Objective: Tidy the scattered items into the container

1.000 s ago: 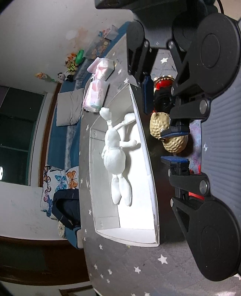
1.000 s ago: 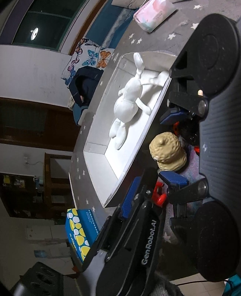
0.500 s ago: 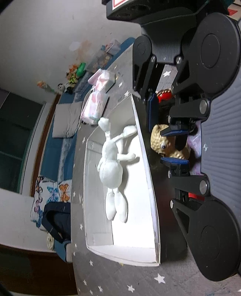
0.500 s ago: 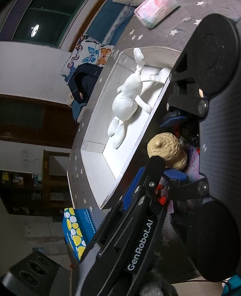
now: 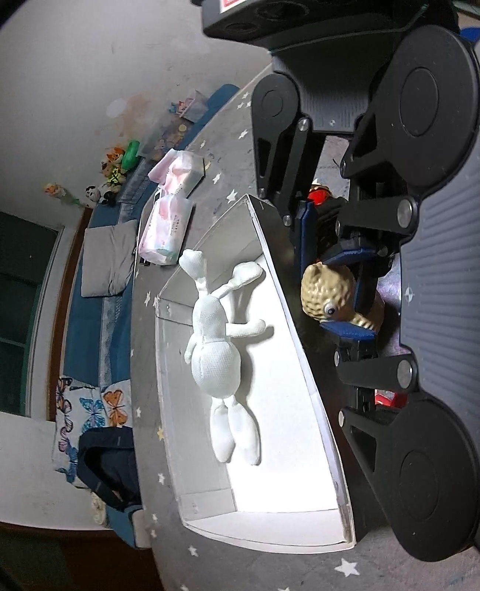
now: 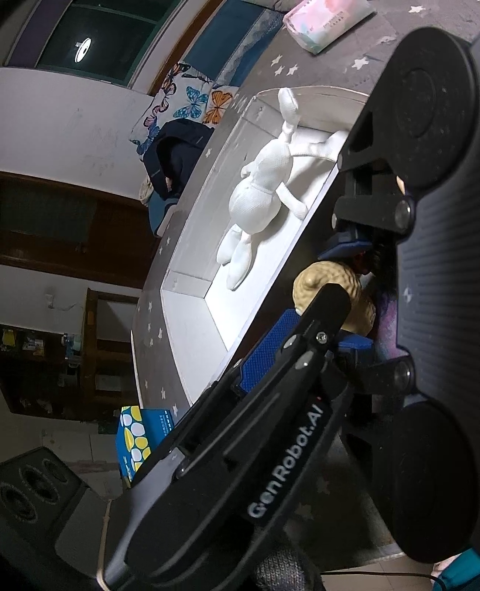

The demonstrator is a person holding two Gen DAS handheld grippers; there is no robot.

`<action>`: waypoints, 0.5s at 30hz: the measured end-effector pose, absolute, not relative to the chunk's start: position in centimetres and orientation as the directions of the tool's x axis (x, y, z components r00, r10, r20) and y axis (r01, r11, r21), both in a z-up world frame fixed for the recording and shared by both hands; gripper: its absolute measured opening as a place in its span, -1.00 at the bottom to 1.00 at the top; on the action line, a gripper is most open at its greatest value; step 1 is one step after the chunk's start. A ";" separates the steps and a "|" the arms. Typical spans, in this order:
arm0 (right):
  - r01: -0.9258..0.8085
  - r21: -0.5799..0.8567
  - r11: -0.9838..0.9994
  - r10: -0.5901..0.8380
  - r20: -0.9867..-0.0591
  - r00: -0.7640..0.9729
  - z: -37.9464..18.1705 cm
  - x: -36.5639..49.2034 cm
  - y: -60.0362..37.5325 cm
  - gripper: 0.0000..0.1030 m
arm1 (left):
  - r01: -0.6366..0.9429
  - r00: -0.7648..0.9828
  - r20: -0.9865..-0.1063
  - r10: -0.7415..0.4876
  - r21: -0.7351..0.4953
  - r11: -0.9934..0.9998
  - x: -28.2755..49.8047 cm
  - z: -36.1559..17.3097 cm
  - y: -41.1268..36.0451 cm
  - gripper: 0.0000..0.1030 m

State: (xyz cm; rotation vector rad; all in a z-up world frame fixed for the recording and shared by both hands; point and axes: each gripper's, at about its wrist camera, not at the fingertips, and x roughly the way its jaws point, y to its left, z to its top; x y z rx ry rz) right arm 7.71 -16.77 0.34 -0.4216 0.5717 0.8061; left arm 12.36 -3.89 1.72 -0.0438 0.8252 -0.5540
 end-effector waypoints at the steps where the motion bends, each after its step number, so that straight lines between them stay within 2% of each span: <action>1: -0.767 -0.134 0.627 0.550 -0.622 0.558 0.3 7.7 -16.8 -0.26 | 0.444 0.535 -0.687 -0.493 -0.268 0.855 12.6 1.6 -3.7 -0.18; 5: -0.758 -0.121 0.641 0.551 -0.616 0.563 0.2 7.6 -17.0 -0.27 | 0.407 0.514 -0.682 -0.520 -0.340 0.848 12.9 1.2 -3.1 -0.14; 10: -0.756 -0.129 0.642 0.551 -0.608 0.572 0.8 6.8 -17.2 -0.28 | 0.413 0.529 -0.677 -0.513 -0.323 0.852 12.0 2.1 -3.4 -0.16; 15: -0.738 -0.159 0.656 0.555 -0.562 0.614 3.2 5.9 -18.1 -0.28 | 0.453 0.570 -0.632 -0.525 -0.292 0.842 11.2 4.7 -4.2 -0.16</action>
